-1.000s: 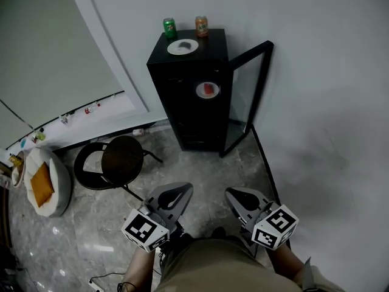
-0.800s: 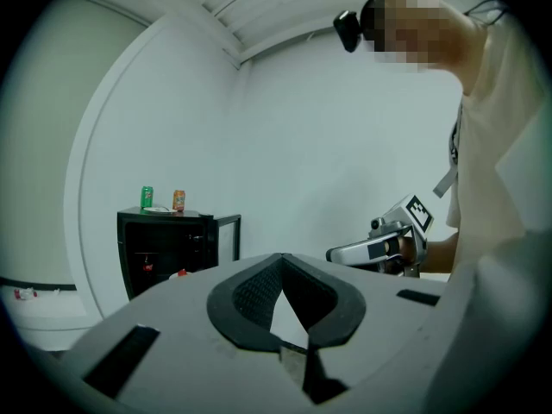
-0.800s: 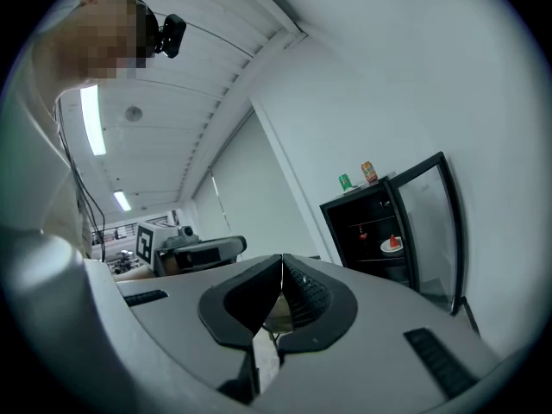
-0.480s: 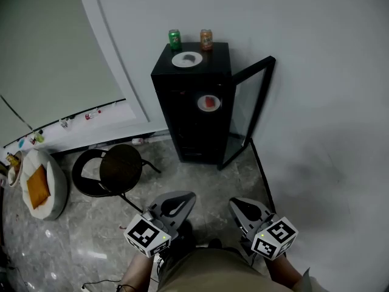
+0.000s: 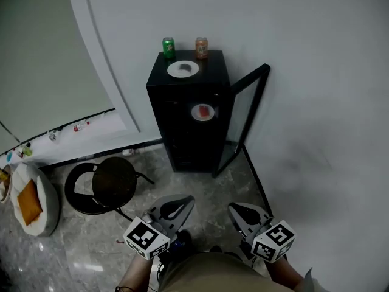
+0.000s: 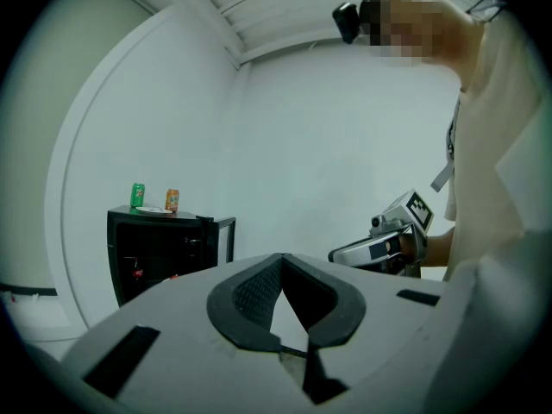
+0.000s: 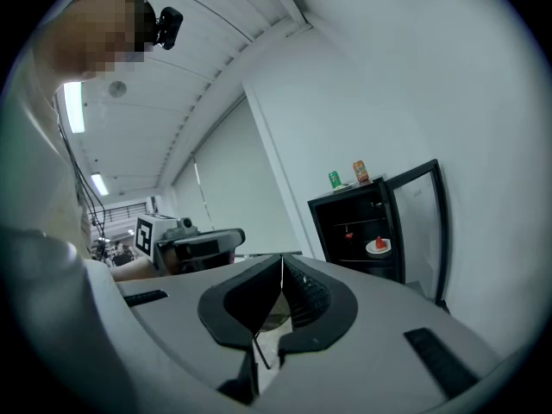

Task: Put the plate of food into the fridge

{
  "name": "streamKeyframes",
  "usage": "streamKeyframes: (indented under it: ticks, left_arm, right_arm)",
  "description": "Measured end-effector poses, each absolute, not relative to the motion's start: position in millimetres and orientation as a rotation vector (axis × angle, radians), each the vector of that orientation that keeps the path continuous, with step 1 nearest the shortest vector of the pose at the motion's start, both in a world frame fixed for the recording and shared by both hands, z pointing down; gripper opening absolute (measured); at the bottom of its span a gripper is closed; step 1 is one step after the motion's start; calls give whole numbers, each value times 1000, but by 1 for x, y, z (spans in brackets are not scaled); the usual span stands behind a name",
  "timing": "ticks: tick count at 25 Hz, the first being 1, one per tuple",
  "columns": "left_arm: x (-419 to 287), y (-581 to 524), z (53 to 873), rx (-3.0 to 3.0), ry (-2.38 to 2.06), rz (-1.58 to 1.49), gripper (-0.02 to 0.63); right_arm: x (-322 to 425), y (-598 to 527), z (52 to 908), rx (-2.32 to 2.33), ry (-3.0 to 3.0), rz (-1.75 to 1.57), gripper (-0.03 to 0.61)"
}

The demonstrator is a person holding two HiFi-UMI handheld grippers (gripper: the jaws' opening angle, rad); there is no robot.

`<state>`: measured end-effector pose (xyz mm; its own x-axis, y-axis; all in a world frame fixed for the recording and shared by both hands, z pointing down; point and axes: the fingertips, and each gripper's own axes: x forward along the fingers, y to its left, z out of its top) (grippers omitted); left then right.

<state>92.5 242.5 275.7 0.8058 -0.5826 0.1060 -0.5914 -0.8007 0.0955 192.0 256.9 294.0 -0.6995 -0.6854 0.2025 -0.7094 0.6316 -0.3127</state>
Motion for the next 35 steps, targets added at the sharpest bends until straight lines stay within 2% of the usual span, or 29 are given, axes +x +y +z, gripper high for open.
streamKeyframes:
  ticks: [27, 35]
  left_arm:
    - [-41, 180, 284, 2857, -910, 10, 9]
    - [-60, 176, 289, 2829, -948, -4, 9]
  right_arm:
    - [68, 188, 292, 1222, -2671, 569, 21]
    - [49, 180, 297, 1181, -2654, 571, 21]
